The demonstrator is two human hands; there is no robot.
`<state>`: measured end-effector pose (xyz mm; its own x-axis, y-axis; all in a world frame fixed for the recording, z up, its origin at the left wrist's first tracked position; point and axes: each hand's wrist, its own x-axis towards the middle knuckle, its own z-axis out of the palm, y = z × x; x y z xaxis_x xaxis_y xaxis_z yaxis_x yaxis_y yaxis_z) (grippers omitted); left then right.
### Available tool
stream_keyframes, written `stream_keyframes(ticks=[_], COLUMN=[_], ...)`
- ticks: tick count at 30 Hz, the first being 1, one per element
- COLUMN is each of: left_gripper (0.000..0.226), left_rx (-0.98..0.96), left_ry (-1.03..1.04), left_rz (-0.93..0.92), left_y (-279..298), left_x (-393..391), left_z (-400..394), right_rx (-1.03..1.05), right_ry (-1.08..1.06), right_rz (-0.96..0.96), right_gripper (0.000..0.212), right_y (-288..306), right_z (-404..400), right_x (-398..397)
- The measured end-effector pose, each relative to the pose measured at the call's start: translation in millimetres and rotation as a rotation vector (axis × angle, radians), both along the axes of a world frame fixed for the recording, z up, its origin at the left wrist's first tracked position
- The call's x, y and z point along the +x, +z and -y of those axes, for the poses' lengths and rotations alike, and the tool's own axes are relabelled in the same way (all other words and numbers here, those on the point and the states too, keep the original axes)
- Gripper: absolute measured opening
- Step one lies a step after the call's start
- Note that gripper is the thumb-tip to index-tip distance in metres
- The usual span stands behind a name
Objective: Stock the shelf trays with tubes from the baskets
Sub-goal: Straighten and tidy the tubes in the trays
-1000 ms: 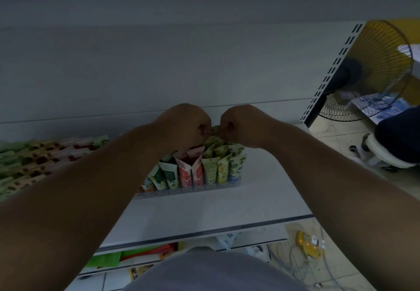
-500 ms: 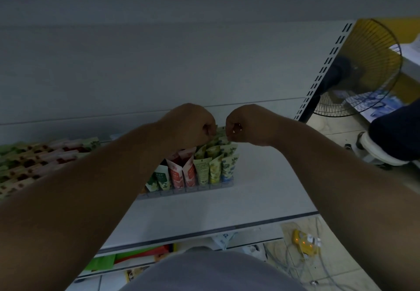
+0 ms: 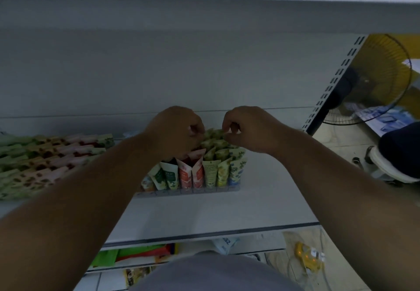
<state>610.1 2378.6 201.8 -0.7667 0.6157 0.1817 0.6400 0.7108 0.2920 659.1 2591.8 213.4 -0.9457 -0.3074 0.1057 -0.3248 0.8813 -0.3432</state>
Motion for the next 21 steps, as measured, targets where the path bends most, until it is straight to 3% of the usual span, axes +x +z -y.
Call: stream_keyframes(ticks=[5, 8, 21], left_gripper=[0.008, 0.011, 0.013], left_rx=[0.098, 0.043, -0.082], left_ry=[0.113, 0.073, 0.017], left_rz=[-0.119, -0.172, -0.038], left_y=[3, -1, -10], left_x=[11, 13, 2], left_z=[71, 105, 159], right_rx=[-0.025, -0.020, 0.035], right_ry=[0.130, 0.189, 0.140], right_rz=[-0.044, -0.047, 0.038], right_gripper=[0.015, 0.011, 0.011], right_y=[10, 10, -11], right_z=[57, 93, 168], right_x=[-6, -12, -27])
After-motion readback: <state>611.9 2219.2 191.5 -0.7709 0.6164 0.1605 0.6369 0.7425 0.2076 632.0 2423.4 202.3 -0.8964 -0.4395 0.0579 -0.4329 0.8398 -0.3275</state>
